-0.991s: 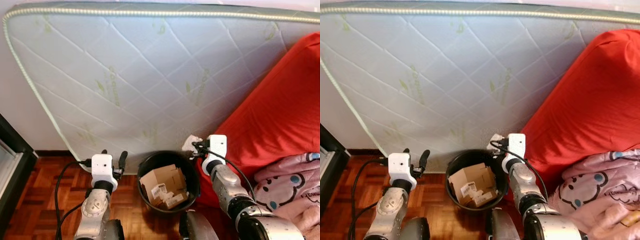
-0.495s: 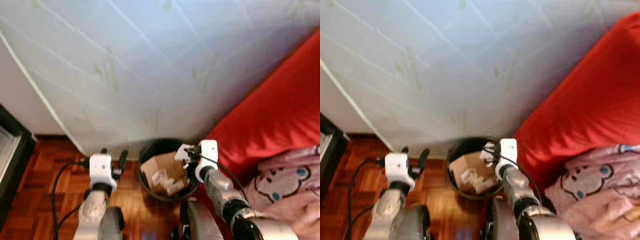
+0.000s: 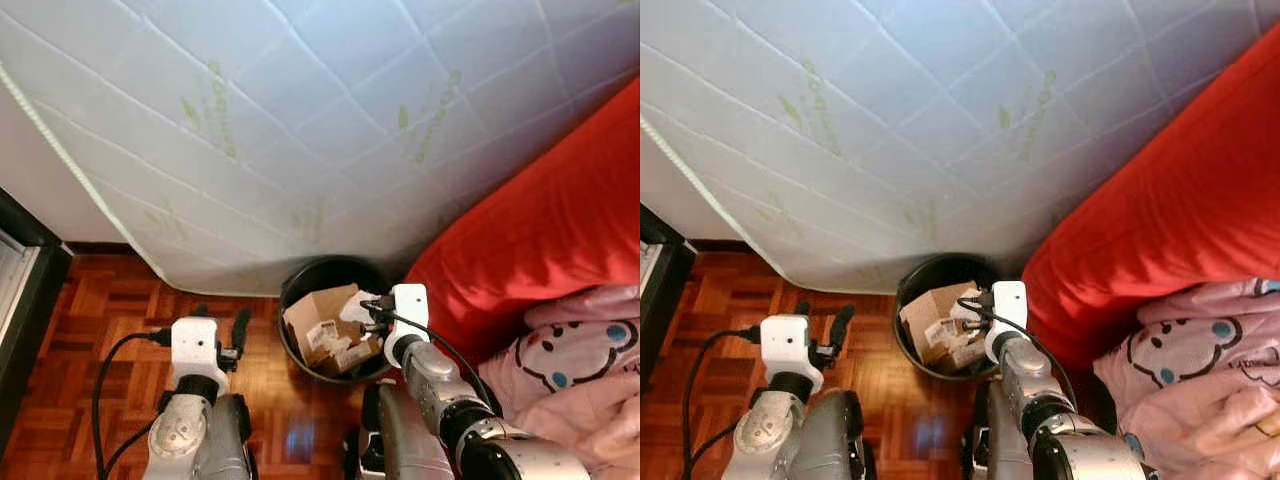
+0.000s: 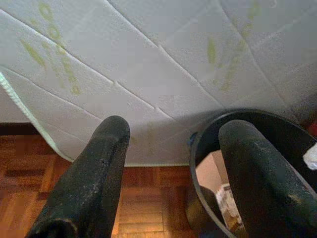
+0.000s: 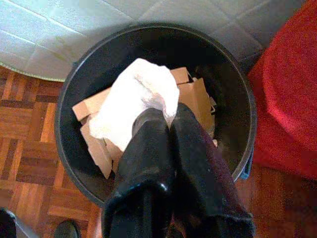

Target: Clean up the room

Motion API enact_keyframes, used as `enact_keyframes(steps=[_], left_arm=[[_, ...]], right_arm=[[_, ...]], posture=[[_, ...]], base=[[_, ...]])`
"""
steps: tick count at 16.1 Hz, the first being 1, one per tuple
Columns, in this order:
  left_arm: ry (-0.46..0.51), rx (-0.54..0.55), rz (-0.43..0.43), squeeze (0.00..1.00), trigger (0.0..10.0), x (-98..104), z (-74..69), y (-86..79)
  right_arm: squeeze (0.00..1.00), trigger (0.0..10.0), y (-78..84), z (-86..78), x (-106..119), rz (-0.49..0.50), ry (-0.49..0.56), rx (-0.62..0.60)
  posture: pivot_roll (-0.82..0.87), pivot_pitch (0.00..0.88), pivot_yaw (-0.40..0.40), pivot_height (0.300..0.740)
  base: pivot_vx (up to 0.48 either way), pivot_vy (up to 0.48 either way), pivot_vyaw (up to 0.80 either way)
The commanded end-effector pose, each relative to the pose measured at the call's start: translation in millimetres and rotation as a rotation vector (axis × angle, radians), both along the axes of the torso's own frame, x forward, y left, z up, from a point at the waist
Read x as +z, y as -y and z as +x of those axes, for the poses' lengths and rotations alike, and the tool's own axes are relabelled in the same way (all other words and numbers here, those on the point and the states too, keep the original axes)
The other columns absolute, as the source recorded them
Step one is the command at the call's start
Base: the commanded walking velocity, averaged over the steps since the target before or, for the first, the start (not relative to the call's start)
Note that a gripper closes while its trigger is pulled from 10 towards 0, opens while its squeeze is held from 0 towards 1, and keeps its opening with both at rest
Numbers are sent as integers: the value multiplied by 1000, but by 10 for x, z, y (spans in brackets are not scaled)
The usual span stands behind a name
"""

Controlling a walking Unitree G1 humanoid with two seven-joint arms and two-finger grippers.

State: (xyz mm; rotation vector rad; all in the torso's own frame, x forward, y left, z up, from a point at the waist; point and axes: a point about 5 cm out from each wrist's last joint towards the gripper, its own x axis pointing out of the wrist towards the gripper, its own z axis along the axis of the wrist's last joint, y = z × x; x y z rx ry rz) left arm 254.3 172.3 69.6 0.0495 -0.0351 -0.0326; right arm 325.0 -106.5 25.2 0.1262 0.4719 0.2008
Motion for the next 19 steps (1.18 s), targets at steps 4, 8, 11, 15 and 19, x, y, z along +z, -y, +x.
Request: enact_keyframes(steps=[4,8,11,15,19], left_arm=[[-31,-16,0,0,10000,-30,-28,33],[-33,-16,1,0,10000,-21,-32,38],[-39,-15,0,0,10000,-7,-30,40],[-48,-11,0,0,10000,-14,11,38],[-60,-8,-6,0,10000,-33,114,43]], right_arm=[[1000,10000,22,-71,-84,6,-28,-4],[1000,10000,-26,-64,-65,60,-25,19],[1000,10000,-32,-69,-71,64,-30,23],[63,10000,32,-53,-62,43,-23,-4],[0,10000,234,-97,-107,60,-1,-87]], posture=[[56,308,-91,618],[56,308,-91,618],[56,308,-90,618],[49,298,-90,618],[31,267,-87,638]], base=[[0,0,0],[0,0,0],[0,0,0],[0,0,0],[0,0,0]])
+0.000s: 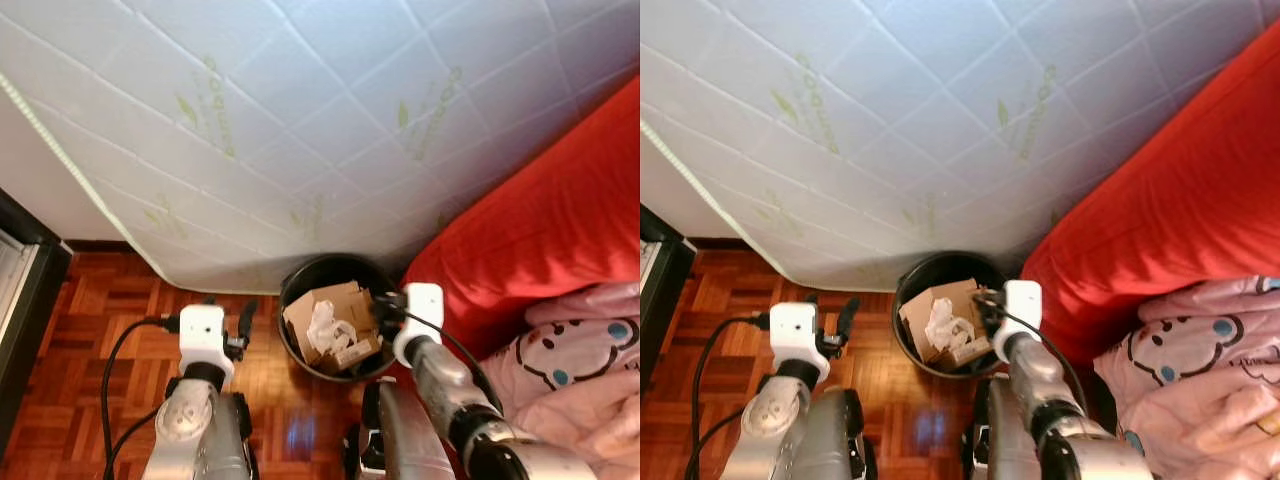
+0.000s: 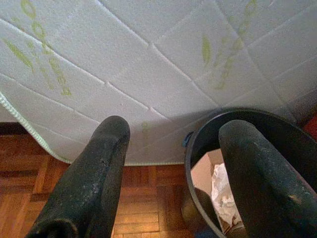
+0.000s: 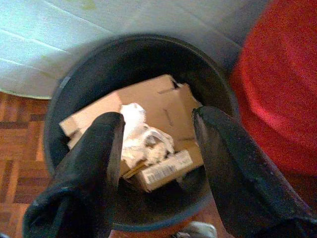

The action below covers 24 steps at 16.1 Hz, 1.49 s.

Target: Clean up the room

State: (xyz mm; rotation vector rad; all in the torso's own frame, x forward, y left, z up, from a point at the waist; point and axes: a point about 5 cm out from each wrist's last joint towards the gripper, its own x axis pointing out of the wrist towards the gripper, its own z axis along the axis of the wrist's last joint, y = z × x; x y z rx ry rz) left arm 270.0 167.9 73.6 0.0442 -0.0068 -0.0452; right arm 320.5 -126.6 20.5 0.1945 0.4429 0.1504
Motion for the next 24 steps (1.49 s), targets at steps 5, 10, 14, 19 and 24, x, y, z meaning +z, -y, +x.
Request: enact_keyframes(steps=[5,10,14,19,24], left_arm=[[-184,60,-7,0,10000,-404,12,-187],[-350,81,-23,0,10000,-744,-45,-217],[-562,68,25,0,10000,-1066,-224,-237],[-667,86,68,0,10000,-1192,-352,-363],[-760,85,61,0,10000,-1343,-533,-310]], right_arm=[[0,10000,229,-259,-274,-20,-94,-77],[0,10000,422,-557,-530,-58,-202,-125],[0,10000,536,-837,-733,-127,-312,-127],[0,10000,607,-990,-831,-123,-378,-195],[0,10000,597,-1225,-963,-185,-438,-124]], posture=[[22,213,-86,698],[11,132,-74,738],[8,54,-51,738],[-13,0,-4,738],[-37,0,-1,738]], base=[[0,0,0],[0,0,0],[0,0,0],[0,0,0],[0,0,0]])
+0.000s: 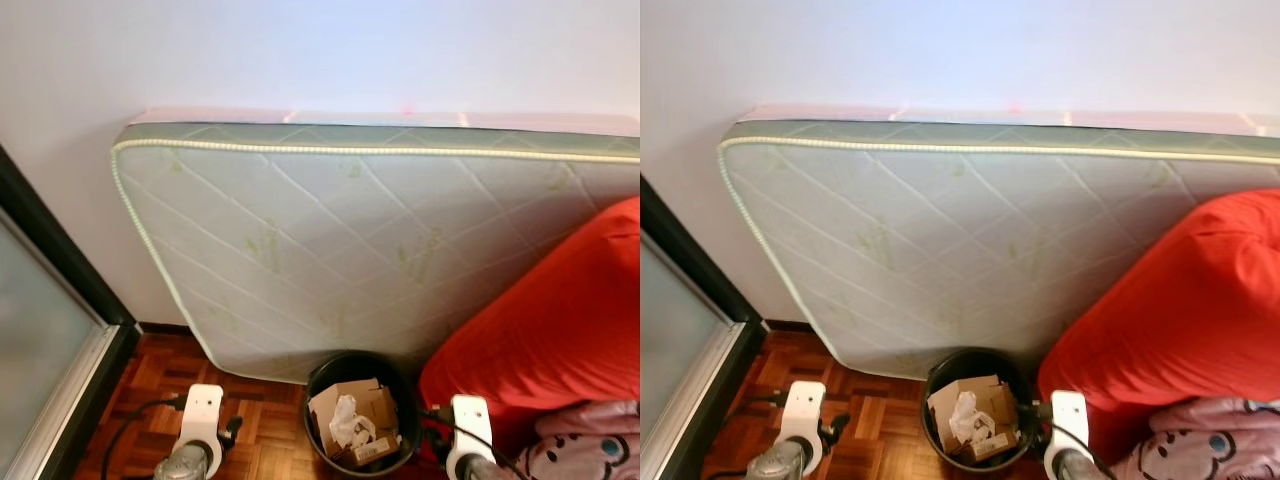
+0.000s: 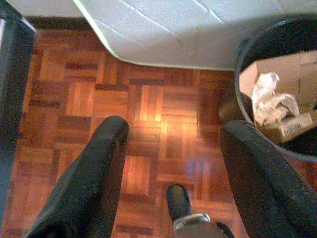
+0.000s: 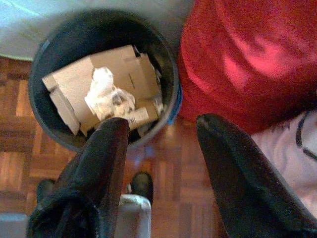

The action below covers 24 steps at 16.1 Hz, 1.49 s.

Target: Clean up the room

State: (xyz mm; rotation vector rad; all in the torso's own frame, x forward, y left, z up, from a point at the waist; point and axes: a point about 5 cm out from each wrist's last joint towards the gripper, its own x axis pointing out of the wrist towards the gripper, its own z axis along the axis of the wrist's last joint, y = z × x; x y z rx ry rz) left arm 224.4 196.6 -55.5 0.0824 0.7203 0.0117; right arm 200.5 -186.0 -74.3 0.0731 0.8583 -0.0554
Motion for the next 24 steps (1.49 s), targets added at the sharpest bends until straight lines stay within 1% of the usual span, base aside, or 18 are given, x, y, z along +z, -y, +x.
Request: enact_keyframes(steps=[1,3,5,7,10,12,14,16,18,20,21,23,24], left_arm=[[-43,22,1,0,10000,-69,-105,-19],[-82,27,-20,0,10000,-146,-214,50],[-86,35,-26,0,10000,-162,-230,89],[-82,46,-31,0,10000,-162,-229,100],[-96,53,-37,0,10000,-183,-270,86],[-108,61,-32,0,10000,-203,-314,56],[-121,65,-26,0,10000,-223,-363,20],[-120,68,-29,0,10000,-224,-370,12],[-124,86,-48,0,10000,-238,-401,2],[-139,93,-44,0,10000,-259,-451,-21],[-152,96,-46,0,10000,-280,-495,-22],[-152,100,-49,0,10000,-283,-502,-16],[-156,94,-48,0,10000,-288,-511,-12]], right_arm=[[0,10000,15,-60,-32,-3,-23,-6],[0,10000,15,-170,-84,-23,-53,49],[0,10000,47,-181,-84,-23,-52,43],[0,10000,21,-151,-74,-27,-47,62],[0,10000,4,-120,-60,-39,-39,82],[0,10000,-13,-137,-70,-33,-43,84],[0,10000,-35,-202,-105,-28,-63,87],[0,10000,-44,-254,-130,-25,-76,85],[0,10000,-50,-299,-150,-25,-86,87],[0,10000,-78,-294,-150,-23,-85,91],[0,10000,-128,-272,-146,-27,-83,121],[0,10000,-150,-270,-146,-24,-80,121],[0,10000,-145,-294,-156,-25,-85,121]], posture=[[-40,0,-9,738],[-67,0,-26,738],[-62,0,-40,738],[-59,0,-46,738],[-65,0,-40,738],[-73,0,-31,738],[-81,0,-23,738],[-83,0,-21,738],[-84,0,-21,738],[-93,0,-17,738],[-96,0,-21,738],[-104,0,-19,738],[-107,0,-17,738]], base=[[0,0,0],[0,0,0],[0,0,0],[0,0,0],[0,0,0],[0,0,0],[0,0,0],[0,0,0],[0,0,0],[0,0,0],[0,0,0],[0,0,0],[0,0,0]])
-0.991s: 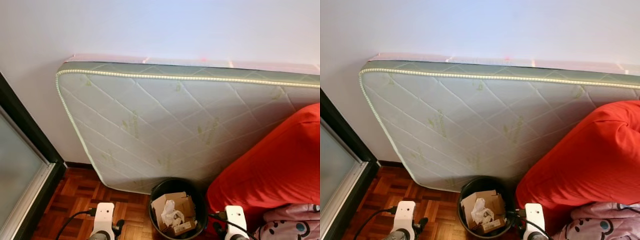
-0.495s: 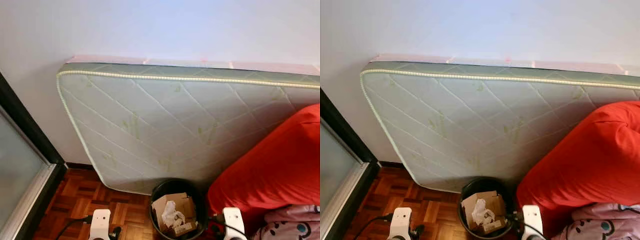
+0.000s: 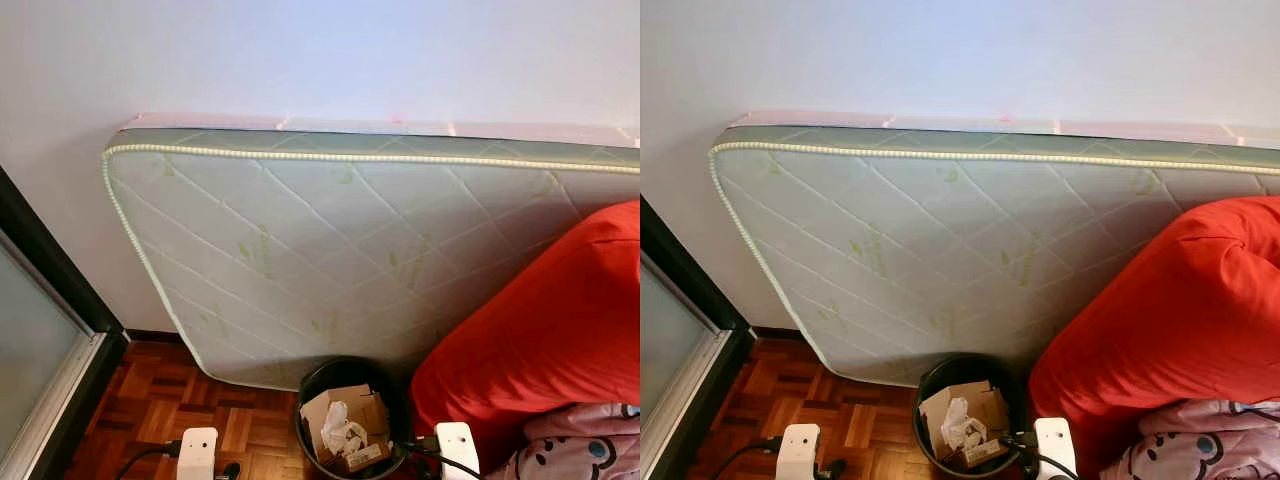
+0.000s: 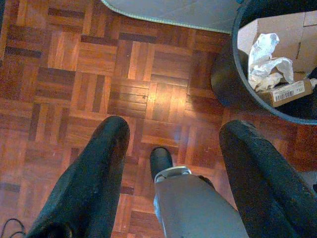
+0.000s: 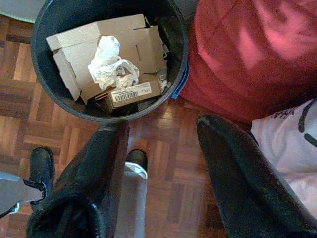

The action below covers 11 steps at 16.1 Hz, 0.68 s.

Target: Clean up the room

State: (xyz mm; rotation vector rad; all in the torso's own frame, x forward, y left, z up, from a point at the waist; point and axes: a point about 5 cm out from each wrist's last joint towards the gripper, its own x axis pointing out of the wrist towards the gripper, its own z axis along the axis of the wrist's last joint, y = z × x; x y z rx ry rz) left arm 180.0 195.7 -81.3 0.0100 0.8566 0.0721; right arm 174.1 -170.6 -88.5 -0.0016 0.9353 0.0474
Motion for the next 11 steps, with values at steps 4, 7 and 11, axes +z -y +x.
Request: enact_keyframes(steps=[4,7,11], left_arm=[[-22,9,-9,0,10000,-30,-63,-14],[-22,0,1,0,10000,-23,-49,-23],[-12,2,2,0,10000,-6,-14,-26]], right_arm=[[0,10000,2,-59,-27,-11,-24,29],[0,10000,11,-41,-19,-10,-19,20],[0,10000,20,-18,-9,-13,-15,17]], posture=[[-106,0,-13,738],[-95,0,-17,738],[-88,1,-22,738]], base=[[0,0,0],[0,0,0],[0,0,0]])
